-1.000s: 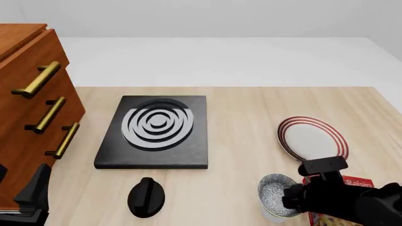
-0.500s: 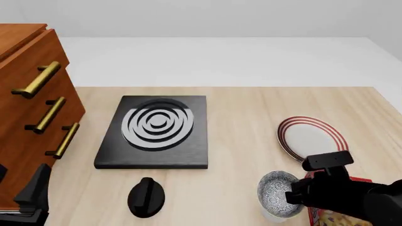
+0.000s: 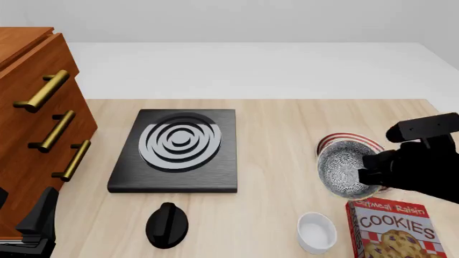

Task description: Pick the akita bowl on the ramekin and place it on the plate.

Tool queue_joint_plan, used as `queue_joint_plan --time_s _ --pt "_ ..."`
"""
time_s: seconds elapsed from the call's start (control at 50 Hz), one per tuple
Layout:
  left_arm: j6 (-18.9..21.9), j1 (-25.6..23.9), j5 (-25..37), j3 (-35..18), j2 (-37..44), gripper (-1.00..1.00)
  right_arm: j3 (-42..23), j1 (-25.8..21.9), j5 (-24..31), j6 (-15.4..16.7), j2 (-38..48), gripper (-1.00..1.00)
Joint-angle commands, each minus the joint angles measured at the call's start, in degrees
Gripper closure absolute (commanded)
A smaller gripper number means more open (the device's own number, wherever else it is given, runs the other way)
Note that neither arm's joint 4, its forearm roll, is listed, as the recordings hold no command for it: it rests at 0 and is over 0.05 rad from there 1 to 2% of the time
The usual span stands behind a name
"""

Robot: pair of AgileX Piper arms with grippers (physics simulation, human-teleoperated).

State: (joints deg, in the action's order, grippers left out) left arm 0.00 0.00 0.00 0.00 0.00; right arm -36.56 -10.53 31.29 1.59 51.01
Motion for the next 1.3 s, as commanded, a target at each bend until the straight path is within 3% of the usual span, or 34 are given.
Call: queue_joint_plan --time_s 0.02,0.22,0.5,0.78,1.3 --pt "0.00 0.00 0.00 0.00 0.00 -1.00 -8.87 5.39 3.04 1.82 -1.00 1.00" --pt "0.00 0.00 0.00 0.00 0.00 -1.00 -11.99 9.80 -0.88 -0.31 3.01 1.00" --pt "0.00 0.00 0.00 0.00 0.00 -1.00 -10.37 15.32 -10.51 -5.19 12.19 1.00" --pt "0.00 0.00 0.00 0.00 0.00 -1.00 -8.15 17.13 -17.79 -9.02 19.49 1.00" --pt "0.00 0.00 0.00 0.00 0.00 -1.00 -5.14 19.45 -29.04 -13.11 32.43 1.00"
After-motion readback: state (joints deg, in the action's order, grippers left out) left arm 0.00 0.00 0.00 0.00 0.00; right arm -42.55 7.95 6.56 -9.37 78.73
